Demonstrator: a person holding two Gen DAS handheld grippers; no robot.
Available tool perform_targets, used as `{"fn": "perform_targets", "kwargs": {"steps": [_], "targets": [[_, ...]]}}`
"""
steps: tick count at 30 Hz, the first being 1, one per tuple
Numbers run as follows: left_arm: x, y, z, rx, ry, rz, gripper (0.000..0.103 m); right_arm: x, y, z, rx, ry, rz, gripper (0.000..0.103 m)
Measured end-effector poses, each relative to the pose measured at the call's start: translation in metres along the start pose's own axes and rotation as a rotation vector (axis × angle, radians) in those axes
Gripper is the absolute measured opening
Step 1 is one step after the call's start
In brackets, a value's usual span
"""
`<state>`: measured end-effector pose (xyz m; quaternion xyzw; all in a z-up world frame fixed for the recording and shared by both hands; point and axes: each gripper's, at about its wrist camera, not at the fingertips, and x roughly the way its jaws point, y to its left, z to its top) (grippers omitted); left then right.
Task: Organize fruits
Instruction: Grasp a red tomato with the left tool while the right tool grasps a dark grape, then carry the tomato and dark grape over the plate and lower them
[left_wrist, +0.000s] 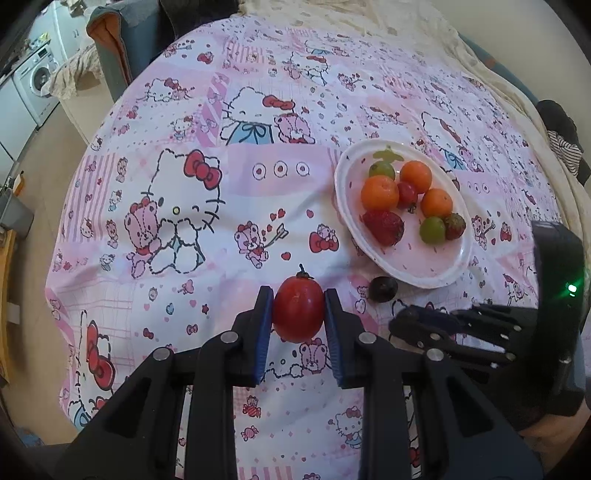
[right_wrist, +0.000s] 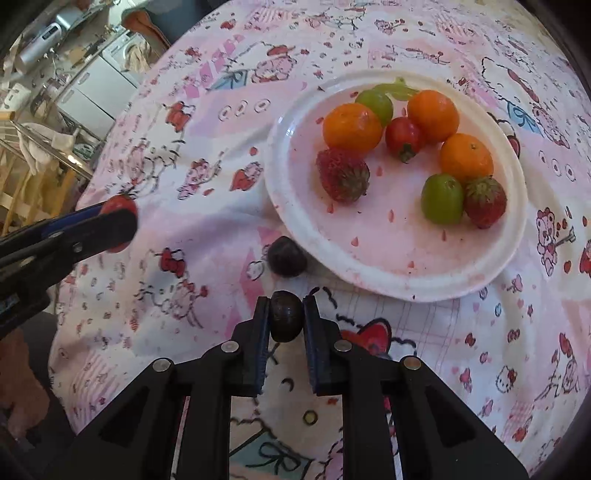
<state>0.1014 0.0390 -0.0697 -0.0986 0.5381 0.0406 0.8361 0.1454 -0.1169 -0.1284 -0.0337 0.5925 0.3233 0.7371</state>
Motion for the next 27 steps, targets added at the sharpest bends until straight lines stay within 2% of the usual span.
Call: {"fn": "perform_targets", "kwargs": {"steps": [6,15,21,27], "targets": [[-0.006,-0.001,0.001,0.001,-0.036,0.020,0.024,-0.035,-0.007,-0.007,0.084,-0.087,0.060,0.018],[-0.011,-0.008,0.011,0.014,-0.076,0.017,0.023,-0.092,-0.043,0.003,0.217,-0.225,0.068,0.018],[-0.016,-0.022,0.039,0.089,-0.144,0.010,0.023,-0.113,-0.066,0.027,0.231,-0.277,0.053,0.018],[0.005,-0.049,0.056,0.133,-0.120,-0.010,0.023,-0.108,-0.091,0.045,0.254,-0.270,0.052,0.018]]}}
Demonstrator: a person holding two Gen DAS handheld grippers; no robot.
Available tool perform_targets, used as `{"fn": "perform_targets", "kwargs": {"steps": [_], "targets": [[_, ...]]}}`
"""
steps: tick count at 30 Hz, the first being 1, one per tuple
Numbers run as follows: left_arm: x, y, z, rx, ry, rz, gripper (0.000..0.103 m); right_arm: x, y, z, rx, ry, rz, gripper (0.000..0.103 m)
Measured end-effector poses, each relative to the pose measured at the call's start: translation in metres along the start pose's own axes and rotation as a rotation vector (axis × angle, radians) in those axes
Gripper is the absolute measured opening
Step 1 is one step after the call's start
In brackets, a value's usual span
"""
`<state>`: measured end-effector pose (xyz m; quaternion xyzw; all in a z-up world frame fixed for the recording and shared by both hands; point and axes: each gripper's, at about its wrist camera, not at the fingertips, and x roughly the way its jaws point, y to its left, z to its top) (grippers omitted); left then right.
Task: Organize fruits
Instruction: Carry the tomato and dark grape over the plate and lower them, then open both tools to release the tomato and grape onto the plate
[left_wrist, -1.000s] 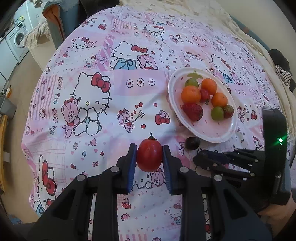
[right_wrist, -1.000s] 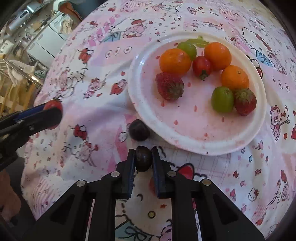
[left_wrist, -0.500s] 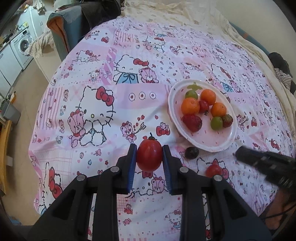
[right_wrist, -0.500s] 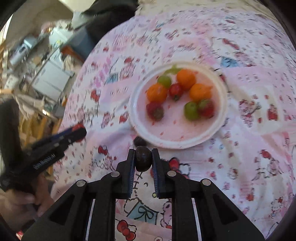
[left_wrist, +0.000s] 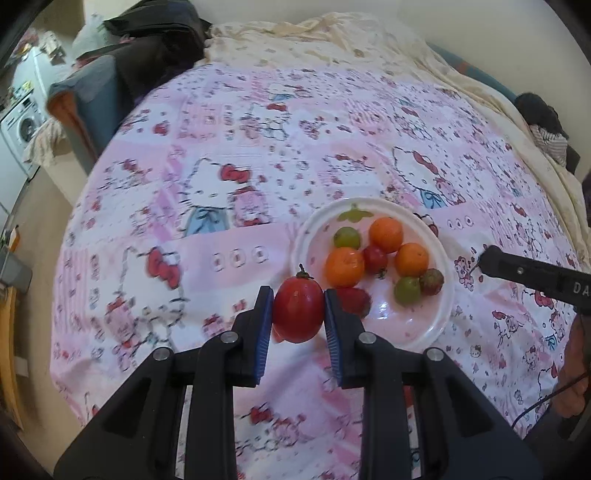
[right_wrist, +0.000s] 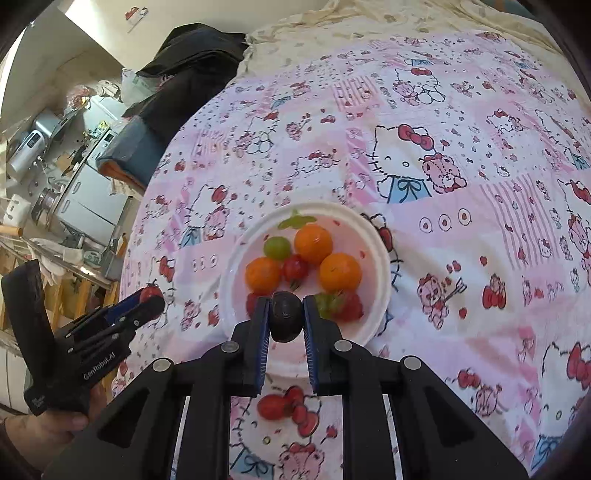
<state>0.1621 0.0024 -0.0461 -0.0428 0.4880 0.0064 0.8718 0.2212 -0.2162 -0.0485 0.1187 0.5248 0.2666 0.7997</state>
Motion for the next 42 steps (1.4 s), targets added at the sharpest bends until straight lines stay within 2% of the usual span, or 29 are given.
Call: {"fn": "perform_targets", "kwargs": {"steps": [13,27,29,31,33,35,37,39,42], "targets": [[0.059,-0.060,-0.010,0.084,0.129,-0.071,0.024,0.053,-0.024,0.009,0.101,0.106,0.039,0.019],[0.072,-0.068,-0.014,0.106,0.166,-0.106,0.025,0.064,-0.025,0.010,0.129,0.131,0.063,0.022],[0.072,-0.069,-0.013,0.113,0.166,-0.107,0.032,0.063,-0.024,0.010,0.128,0.128,0.061,0.022],[0.069,-0.068,-0.013,0.112,0.158,-0.106,0.055,0.061,-0.025,0.011,0.140,0.120,0.066,0.022],[0.064,-0.066,-0.012,0.111,0.137,-0.111,0.060,0.059,-0.026,0.012,0.149,0.118,0.069,0.022],[0.061,-0.065,-0.010,0.118,0.139,-0.108,0.060,0.054,-0.027,0.014,0.154,0.104,0.065,0.030],[0.057,-0.061,-0.008,0.108,0.133,-0.102,0.060,0.047,-0.027,0.016,0.153,0.085,0.065,0.052],[0.049,-0.052,-0.006,0.081,0.122,-0.097,0.060,0.042,-0.026,0.018,0.155,0.065,0.071,0.056],[0.042,-0.040,-0.005,0.064,0.111,-0.082,0.060,0.033,-0.023,0.019,0.150,0.046,0.075,0.056]]}}
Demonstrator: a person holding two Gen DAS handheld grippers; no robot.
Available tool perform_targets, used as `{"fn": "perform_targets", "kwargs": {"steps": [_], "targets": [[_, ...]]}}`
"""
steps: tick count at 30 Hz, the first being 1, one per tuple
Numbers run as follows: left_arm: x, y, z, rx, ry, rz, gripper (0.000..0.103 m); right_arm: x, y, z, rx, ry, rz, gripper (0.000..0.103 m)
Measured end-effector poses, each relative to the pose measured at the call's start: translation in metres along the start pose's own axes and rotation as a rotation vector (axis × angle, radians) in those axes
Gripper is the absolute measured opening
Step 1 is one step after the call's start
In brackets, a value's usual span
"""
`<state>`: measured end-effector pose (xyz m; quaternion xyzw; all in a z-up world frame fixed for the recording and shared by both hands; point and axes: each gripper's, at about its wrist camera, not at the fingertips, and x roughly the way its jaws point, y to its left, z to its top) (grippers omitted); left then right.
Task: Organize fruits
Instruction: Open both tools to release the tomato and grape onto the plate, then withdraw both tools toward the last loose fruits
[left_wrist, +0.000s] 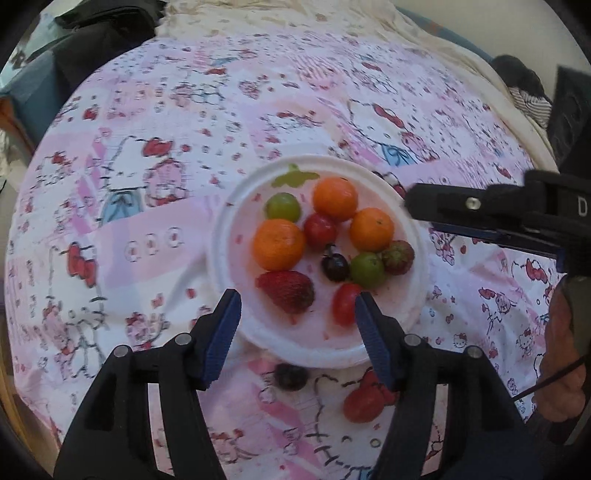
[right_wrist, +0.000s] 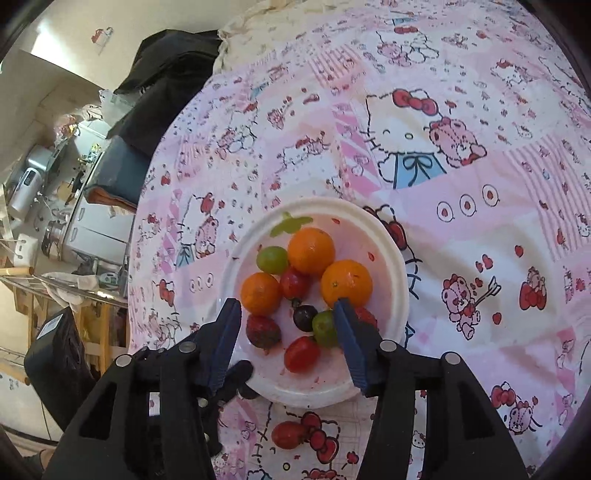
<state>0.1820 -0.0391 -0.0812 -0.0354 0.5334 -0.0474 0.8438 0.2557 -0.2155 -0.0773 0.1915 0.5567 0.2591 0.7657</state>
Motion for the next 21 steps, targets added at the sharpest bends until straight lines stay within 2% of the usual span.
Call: {"fn": "perform_targets", "kwargs": {"steps": [12,21], "targets": [[-0.040,0.044,-0.020,-0.147,-0.044,0.037,0.060,-0.031,0.016,-0.027,-0.035,-0.038,-0.020,0.056],[-0.067,0.049,-0.047,-0.144,-0.074,0.068,0.060,-0.039,0.013,-0.060,-0.005,-0.028,-0.012,0.056]]}}
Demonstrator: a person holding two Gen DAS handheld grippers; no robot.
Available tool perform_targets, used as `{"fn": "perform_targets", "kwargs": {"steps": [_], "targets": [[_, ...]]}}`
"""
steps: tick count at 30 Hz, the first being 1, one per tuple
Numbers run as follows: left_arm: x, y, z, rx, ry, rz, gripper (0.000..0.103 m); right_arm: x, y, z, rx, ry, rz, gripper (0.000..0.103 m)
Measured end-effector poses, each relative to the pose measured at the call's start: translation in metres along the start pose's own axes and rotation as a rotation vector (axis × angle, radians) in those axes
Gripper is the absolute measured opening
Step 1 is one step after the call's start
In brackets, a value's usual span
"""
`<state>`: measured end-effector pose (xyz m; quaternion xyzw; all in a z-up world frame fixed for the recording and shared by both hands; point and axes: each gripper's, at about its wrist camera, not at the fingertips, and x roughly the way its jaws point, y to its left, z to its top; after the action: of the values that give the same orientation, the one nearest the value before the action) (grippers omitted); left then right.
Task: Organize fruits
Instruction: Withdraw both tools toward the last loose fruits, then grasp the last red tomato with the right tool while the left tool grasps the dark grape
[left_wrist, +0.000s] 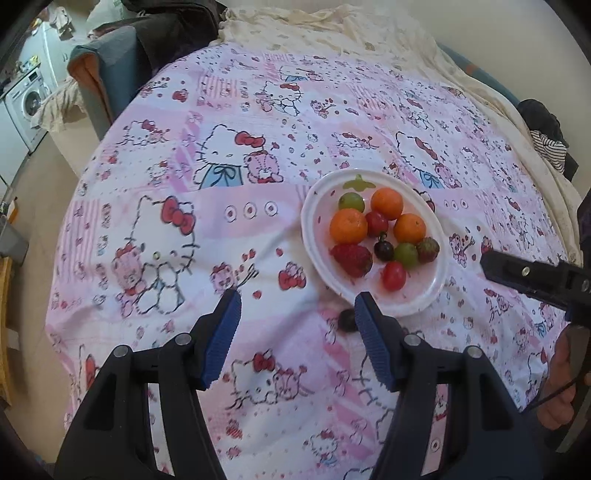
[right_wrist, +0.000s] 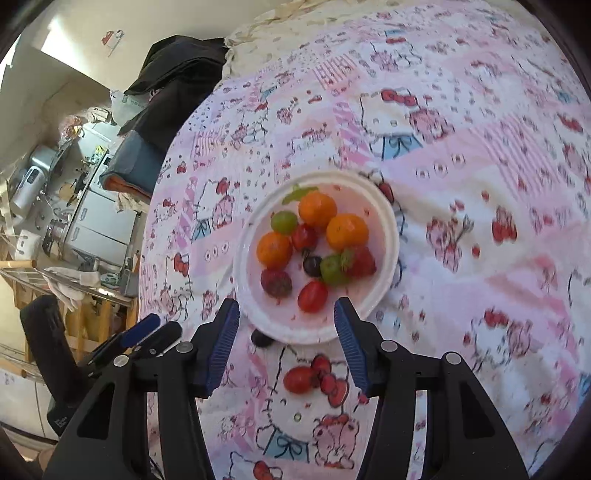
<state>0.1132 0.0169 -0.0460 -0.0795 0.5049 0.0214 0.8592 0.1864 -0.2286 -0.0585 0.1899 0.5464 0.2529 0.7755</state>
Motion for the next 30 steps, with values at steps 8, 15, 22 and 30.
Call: {"fn": "perform_targets", "kwargs": {"steps": [8,15,22,30], "targets": [[-0.015,0.013,-0.019,-0.070,0.021,-0.012,0.060,0.038,0.013,-0.050,-0.106,0.107,-0.127,0.056],[-0.021,0.029,-0.028,-0.082,0.010,0.005,0.060,0.082,0.027,-0.076,-0.276,0.189,-0.223,0.056],[-0.017,0.054,-0.031,-0.127,0.028,0.025,0.060,0.101,0.040,-0.085,-0.411,0.205,-0.312,0.048],[-0.005,0.049,-0.034,-0.143,0.070,0.010,0.060,0.094,0.042,-0.089,-0.432,0.205,-0.321,0.036]]}}
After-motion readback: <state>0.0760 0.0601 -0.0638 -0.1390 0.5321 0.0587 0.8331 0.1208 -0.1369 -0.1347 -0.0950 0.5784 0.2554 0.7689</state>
